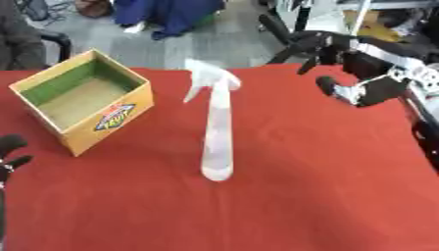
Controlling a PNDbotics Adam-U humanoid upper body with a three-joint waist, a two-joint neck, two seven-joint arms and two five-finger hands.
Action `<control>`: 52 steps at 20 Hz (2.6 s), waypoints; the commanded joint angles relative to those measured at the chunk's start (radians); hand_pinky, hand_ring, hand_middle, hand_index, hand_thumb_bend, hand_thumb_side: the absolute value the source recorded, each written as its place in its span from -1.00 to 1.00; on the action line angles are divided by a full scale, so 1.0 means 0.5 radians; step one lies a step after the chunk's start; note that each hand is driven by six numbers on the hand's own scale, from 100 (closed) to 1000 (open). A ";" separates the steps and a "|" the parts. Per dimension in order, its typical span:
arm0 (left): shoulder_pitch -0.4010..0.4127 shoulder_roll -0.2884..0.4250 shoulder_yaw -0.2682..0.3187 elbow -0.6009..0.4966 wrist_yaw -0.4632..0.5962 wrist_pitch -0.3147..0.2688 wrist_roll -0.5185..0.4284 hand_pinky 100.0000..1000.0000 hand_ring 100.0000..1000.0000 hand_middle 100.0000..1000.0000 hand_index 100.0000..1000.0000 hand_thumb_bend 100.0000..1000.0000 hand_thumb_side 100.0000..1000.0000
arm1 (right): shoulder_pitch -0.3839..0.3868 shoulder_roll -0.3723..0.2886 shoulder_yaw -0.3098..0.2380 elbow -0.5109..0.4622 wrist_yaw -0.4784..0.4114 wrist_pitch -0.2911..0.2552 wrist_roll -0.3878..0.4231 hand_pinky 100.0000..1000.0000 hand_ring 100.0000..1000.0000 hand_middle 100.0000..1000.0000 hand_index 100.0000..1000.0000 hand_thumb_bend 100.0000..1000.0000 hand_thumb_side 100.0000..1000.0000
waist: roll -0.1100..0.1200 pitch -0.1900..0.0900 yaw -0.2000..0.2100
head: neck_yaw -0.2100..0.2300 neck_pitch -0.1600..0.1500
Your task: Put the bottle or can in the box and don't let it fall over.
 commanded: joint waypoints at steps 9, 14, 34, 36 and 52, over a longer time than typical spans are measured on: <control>-0.037 0.022 -0.023 -0.024 0.006 0.001 -0.034 0.45 0.69 0.17 0.39 -1.00 0.78 | -0.167 0.038 -0.004 0.084 0.159 -0.318 0.152 0.62 1.00 1.00 0.88 -1.00 -0.63 | -0.026 -0.003 0.043 | -0.096 -0.073; -0.041 0.025 -0.034 -0.021 0.006 0.001 -0.046 0.45 0.69 0.17 0.39 -1.00 0.78 | -0.206 0.047 0.017 0.054 0.221 -0.348 0.138 0.65 1.00 1.00 0.92 -1.00 -0.68 | -0.034 -0.004 0.061 | -0.121 -0.092; -0.085 0.026 -0.069 -0.005 0.039 -0.001 -0.083 0.45 0.69 0.17 0.39 -1.00 0.78 | -0.241 0.174 0.049 0.178 0.483 -0.392 0.187 0.44 1.00 1.00 0.79 -1.00 -0.76 | -0.060 -0.009 0.208 | -0.275 -0.088; -0.086 0.025 -0.069 -0.003 0.039 -0.001 -0.084 0.45 0.69 0.17 0.39 -1.00 0.78 | -0.239 0.175 0.051 0.181 0.510 -0.403 0.190 0.39 1.00 1.00 0.74 -1.00 -0.77 | -0.061 -0.009 0.208 | -0.276 -0.090; -0.092 0.030 -0.063 -0.009 0.042 -0.004 -0.079 0.45 0.69 0.17 0.39 -1.00 0.77 | -0.225 0.157 0.029 0.180 0.686 -0.511 -0.054 -0.13 0.68 0.66 0.14 -1.00 -0.71 | -0.061 -0.010 0.208 | -0.279 -0.087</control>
